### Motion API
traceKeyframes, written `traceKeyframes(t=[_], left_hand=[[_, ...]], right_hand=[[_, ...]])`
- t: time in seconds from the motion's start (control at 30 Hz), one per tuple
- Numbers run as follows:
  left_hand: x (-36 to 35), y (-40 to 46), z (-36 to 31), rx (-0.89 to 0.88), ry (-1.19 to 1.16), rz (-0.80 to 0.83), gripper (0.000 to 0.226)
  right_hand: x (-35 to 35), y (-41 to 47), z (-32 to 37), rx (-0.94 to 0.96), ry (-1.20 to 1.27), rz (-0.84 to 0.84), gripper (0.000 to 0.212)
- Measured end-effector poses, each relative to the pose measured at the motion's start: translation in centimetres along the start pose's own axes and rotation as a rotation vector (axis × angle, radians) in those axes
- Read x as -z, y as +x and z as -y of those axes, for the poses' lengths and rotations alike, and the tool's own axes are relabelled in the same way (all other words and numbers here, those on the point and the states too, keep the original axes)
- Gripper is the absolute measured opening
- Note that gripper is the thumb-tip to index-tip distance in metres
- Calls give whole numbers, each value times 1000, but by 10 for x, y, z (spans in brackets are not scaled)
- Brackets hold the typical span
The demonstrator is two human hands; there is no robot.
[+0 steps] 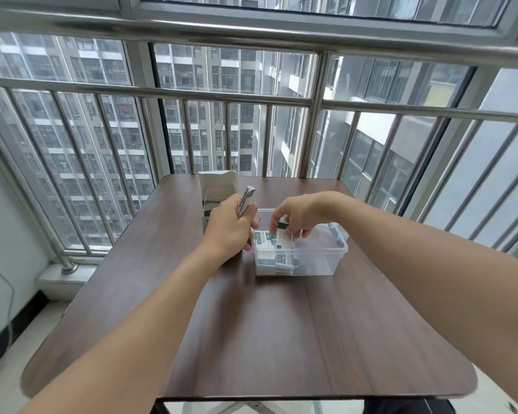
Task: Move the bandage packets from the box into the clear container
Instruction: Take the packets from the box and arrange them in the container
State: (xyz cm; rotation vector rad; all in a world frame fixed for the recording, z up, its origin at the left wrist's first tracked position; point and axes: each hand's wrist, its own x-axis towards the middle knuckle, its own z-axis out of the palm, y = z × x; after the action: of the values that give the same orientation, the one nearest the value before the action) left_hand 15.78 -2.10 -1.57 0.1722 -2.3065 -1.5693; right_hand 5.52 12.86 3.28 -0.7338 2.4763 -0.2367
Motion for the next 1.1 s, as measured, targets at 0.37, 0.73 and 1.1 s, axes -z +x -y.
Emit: traceKeyframes(t=[0.37,0.73,1.1], left_hand=[[-2,1,2,12,-58,-15,18],[-2,3,4,11,-67,5,17],[-3,2,3,38,-122,25,16]], right_hand=[[-17,1,-1,-91,182,-22,46],[-25,2,4,-112,165,-97,46],[-27,5,5,-102,144,-128,48]])
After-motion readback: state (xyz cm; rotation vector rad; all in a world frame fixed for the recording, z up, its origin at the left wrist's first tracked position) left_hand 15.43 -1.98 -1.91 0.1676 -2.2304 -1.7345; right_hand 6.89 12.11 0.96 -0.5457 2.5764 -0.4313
